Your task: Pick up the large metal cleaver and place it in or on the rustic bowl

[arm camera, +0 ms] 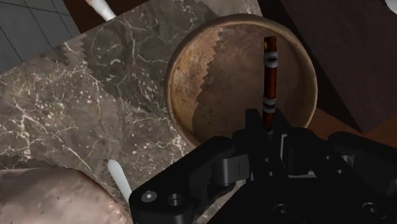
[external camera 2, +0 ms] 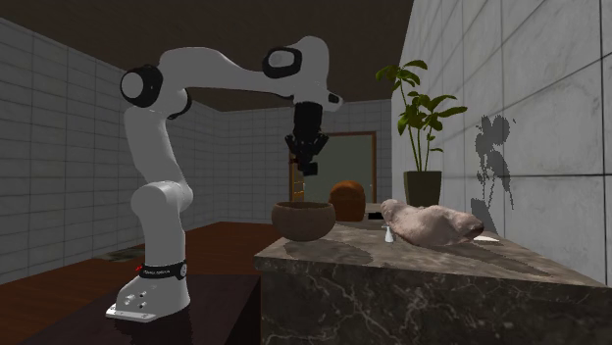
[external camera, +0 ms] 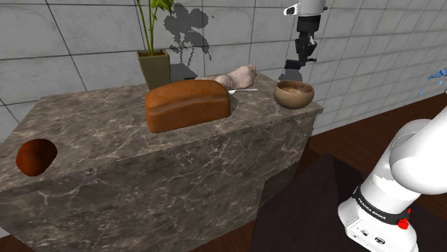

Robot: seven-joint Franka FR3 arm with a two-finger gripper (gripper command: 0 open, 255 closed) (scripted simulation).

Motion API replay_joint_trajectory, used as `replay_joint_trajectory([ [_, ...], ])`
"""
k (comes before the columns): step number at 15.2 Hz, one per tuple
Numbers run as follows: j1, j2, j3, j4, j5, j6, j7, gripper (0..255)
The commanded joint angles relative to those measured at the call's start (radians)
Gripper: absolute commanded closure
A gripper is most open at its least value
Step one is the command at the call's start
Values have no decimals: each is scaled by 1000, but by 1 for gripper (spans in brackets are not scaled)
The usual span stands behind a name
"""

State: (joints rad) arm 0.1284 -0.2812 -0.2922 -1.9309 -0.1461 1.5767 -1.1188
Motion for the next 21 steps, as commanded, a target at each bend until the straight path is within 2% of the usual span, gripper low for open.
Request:
replay_joint_trajectory([
  [1, -3, -8, -3, -32, -4, 24, -2, 255],
  [13, -7, -12, -13, -191, -11, 180, 9, 255],
  [20, -7, -12, -13, -191, -11, 180, 9, 255],
  [21, -7, -12, -13, -191, -11, 180, 9, 0],
])
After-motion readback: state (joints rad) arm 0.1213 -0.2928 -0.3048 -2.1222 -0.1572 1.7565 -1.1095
